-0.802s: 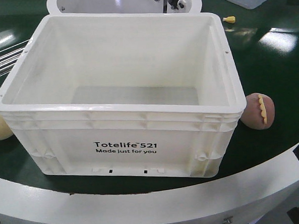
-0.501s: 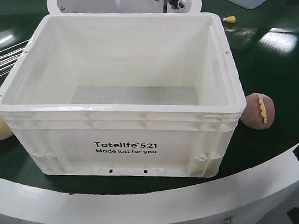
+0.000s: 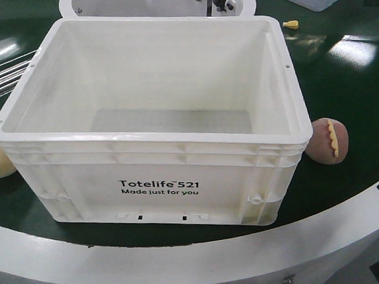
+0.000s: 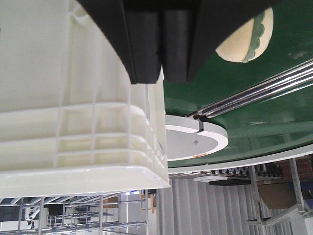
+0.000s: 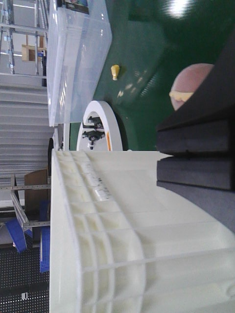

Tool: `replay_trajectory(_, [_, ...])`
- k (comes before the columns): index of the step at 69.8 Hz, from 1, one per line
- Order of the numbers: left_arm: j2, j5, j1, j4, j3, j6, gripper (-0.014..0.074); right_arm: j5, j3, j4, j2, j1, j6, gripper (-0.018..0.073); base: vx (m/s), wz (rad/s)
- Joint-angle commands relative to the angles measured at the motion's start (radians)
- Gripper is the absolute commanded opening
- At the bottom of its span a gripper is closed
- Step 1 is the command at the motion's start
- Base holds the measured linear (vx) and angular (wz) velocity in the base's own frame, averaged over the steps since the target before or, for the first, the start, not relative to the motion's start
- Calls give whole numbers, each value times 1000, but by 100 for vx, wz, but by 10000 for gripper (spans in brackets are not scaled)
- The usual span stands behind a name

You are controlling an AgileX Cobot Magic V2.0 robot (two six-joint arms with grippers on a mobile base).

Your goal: Place moving items into box and shelve

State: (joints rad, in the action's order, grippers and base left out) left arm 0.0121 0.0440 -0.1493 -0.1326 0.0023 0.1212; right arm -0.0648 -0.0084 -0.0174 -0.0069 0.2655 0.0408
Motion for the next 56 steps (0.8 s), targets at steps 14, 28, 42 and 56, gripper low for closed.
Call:
replay_trajectory(14, [-215,-113,-6,-11,-219,-1,-27,46,-267,5,258,-3,15,-15,0,0])
replay_trajectory(28, [-511,-222,-6,-12,-404,-1,-27,65,-495,25,565,-3,46,-15,0,0])
replay_trajectory(42, [-743,-222,-6,-12,-605,-1,-27,83,-687,24,782,-3,60,-15,0,0])
replay_trajectory(56, [-827,-235,-6,-12,-670,-2,-27,106,-747,23,846,-3,60,-15,0,0])
